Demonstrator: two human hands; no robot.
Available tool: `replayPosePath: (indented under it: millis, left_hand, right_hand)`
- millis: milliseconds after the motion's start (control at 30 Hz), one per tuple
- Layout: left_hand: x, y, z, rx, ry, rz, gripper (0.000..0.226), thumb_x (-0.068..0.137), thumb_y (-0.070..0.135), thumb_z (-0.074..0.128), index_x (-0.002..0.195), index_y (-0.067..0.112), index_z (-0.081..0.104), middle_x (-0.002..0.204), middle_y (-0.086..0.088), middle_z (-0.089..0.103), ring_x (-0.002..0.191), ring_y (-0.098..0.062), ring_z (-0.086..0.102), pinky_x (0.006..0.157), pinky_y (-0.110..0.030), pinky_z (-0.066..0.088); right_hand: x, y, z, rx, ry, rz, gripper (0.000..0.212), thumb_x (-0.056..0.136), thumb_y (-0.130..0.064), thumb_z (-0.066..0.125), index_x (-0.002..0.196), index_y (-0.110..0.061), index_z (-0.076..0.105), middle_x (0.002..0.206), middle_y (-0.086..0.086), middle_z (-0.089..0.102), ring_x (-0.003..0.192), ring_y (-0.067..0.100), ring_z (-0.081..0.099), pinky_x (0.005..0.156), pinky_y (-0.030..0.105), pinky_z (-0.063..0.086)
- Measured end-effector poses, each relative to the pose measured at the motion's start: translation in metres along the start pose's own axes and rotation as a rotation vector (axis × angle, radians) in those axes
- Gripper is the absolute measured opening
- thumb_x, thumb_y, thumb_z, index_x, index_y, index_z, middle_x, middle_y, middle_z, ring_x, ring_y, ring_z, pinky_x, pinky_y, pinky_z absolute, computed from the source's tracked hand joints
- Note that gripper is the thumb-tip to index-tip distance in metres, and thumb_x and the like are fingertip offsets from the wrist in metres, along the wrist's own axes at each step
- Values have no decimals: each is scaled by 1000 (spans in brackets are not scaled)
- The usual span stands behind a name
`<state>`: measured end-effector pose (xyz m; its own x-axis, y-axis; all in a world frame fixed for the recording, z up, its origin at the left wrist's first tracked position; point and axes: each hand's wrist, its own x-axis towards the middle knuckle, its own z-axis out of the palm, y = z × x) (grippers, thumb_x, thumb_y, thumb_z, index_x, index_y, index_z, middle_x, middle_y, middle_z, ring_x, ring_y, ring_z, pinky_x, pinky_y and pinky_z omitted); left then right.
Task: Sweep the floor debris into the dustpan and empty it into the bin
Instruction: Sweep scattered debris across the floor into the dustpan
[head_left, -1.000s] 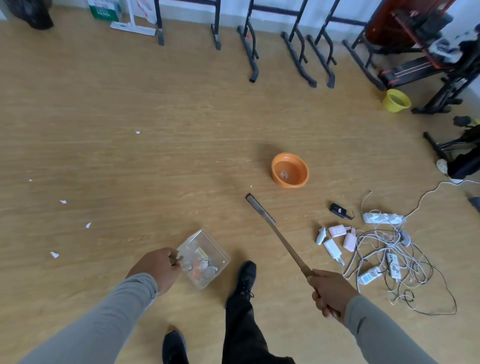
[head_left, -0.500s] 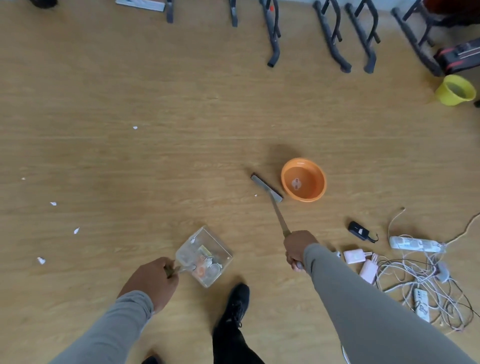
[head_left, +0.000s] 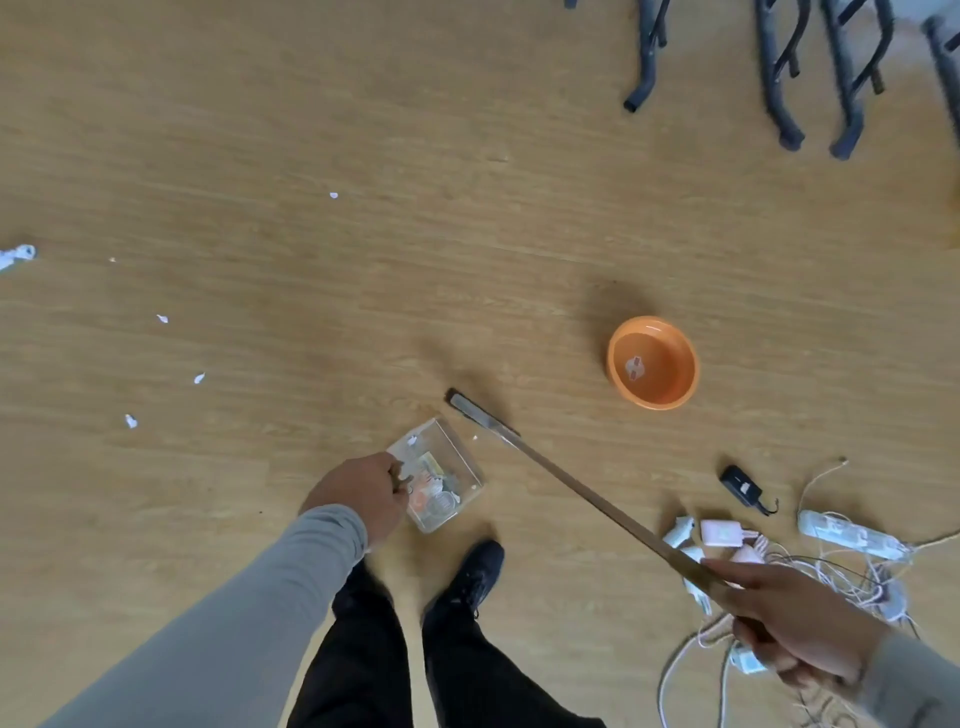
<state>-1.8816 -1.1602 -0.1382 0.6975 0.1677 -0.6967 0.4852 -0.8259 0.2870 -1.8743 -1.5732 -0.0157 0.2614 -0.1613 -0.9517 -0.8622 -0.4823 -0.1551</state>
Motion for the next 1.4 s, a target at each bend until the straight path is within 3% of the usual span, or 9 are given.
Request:
replayPosePath:
  millis: [267,400,533,667,767,933,1100,1300,1400]
  left_hand:
    - [-11,-1,9,-9,14,23,24,93,39,51,112,28,60,92,5,68,81,-19,65,74,-33,56]
    - [-8,-2,7,9,33,34,18,94,38,50,102,26,61,85,5,66,77,-18,63,69,-32,54]
    - [-6,-4,9,16,39,30,17,94,38,51,102,27,61,82,6,64,75,-18,62,68,-31,53]
    - [-5,-1,9,3,50,31,18,94,38,51,103,27,61,83,6,64,75,-18,62,68,-31,52]
    - [-3,-1,11,-3,48,27,16,94,37,52,104,27,60,82,8,63,76,-17,62,69,-31,52]
    - [-4,-3,14,15,58,24,13,93,36,52,100,28,60,78,9,61,71,-16,61,64,-30,49]
    - [-7,-5,18,23,58,22,19,94,37,51,107,27,59,80,8,61,73,-17,61,63,-31,48]
    - [-10,-5,20,1,66,19,23,93,38,51,111,28,61,82,9,62,78,-18,62,69,-31,51]
    - [-9,-5,21,2,68,14,21,93,38,51,109,28,61,80,9,61,76,-17,61,67,-30,50]
  right_hand:
    - [26,-23,54,-87,-14,-28,25,102,-16,48,116,-36,54,64,10,40,44,15,31,42,19,26]
    - [7,-15,26,-21,-89,26,26,101,-17,56,123,-30,61,62,12,48,42,14,30,42,18,24]
    - [-10,-2,19,-48,-29,-2,30,101,-16,57,127,-30,60,61,13,48,41,15,32,40,17,25]
    - [21,1,50,-94,15,9,37,104,-19,49,141,-27,52,56,9,42,38,15,31,40,17,26]
    - [42,-2,81,-29,-54,114,42,108,-26,38,147,-11,43,56,6,32,40,14,27,38,17,24]
    - [22,5,62,60,-164,41,30,102,-15,54,131,-23,58,60,11,49,41,14,31,38,19,25]
    - [-16,18,27,166,-193,84,25,102,-16,56,122,-28,65,63,14,49,44,13,30,39,17,24]
    - [13,34,54,50,-30,-4,34,103,-16,53,134,-30,54,59,10,47,40,15,32,40,18,26]
    - [25,41,65,53,-70,29,38,103,-16,52,138,-30,50,61,11,47,42,15,33,40,19,27]
